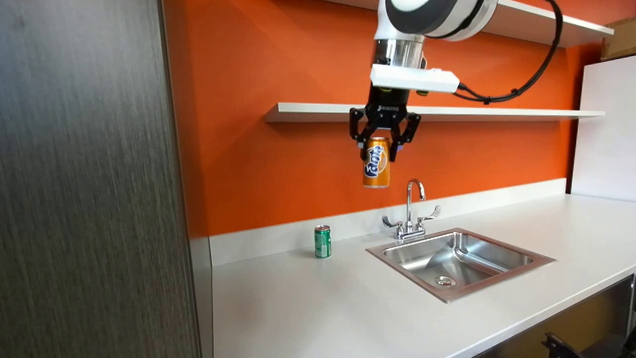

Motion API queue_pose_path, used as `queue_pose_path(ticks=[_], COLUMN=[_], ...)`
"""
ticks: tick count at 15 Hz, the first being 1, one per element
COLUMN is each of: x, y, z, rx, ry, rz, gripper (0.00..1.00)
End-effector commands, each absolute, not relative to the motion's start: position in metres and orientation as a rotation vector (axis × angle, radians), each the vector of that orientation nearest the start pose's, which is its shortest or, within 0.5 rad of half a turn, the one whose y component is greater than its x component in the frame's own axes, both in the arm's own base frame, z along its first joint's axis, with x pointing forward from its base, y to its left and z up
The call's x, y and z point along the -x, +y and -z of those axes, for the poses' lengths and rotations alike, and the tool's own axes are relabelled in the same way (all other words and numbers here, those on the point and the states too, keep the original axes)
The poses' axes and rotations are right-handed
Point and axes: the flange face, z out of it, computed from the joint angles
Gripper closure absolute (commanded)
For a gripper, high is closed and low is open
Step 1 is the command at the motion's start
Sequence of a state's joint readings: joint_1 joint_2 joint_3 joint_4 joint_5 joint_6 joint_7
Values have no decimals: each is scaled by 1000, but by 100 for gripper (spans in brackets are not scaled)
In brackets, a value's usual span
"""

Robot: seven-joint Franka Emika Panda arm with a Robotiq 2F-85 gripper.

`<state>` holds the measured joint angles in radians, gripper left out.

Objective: Put the orange can on the bottom shelf

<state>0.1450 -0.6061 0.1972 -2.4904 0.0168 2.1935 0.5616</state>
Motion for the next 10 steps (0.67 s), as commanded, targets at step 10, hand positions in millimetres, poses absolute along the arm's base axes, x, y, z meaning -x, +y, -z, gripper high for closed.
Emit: queue_pose_path(ticks=[10], x=[-402], y=[94], z=[-687], rx=[3060], ry=[335], rz=[603], gripper=[62])
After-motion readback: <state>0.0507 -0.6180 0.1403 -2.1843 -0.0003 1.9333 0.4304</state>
